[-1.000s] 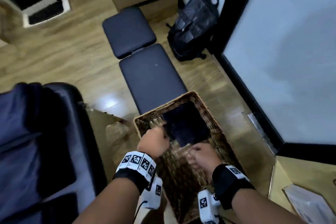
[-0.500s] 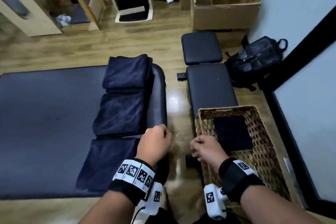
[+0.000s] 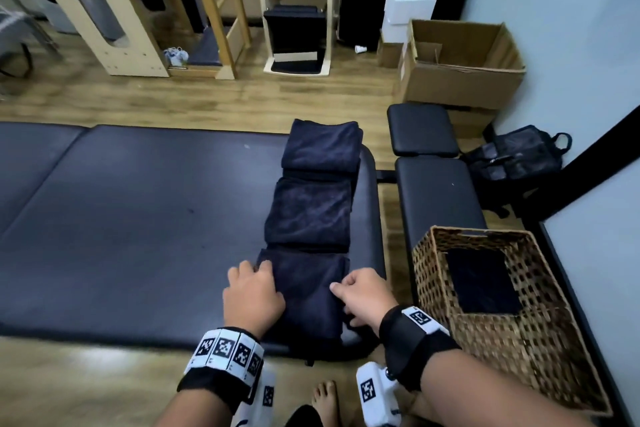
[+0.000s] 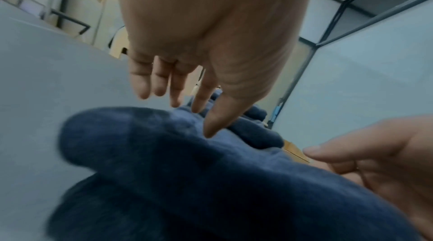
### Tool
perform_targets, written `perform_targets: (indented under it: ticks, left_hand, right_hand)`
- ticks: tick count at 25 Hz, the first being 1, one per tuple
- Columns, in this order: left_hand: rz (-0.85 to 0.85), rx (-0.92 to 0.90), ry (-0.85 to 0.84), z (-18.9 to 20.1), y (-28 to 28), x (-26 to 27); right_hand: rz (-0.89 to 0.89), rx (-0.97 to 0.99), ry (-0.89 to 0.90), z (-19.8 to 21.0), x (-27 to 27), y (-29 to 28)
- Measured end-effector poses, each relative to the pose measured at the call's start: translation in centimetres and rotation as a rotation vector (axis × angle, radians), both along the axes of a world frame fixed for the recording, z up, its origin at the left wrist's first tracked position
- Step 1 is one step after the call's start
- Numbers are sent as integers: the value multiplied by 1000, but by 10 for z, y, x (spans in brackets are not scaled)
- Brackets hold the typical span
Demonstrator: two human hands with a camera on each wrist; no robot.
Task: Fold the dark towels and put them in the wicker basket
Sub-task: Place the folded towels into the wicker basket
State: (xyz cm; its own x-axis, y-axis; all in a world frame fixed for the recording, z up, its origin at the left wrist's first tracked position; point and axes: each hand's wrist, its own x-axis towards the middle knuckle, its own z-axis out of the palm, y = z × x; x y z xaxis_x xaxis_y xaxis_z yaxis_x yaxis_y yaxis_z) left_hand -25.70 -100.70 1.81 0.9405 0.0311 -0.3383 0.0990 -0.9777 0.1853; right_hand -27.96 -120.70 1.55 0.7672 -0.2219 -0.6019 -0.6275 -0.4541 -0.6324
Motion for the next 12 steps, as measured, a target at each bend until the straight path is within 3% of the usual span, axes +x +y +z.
perform_targets:
  ticks: [3,7,12]
  left_hand:
    - [85,-138,110,-12,17,-4]
    - [185,-221,65,-9,19,-4]
    - [283,-220,129,-3,21,2]
  right_hand:
    - [2,-148,-15,-4,2,15]
    - [121,-249,-28,-14,0,23]
    - [0,-164,-5,-8,-3,19]
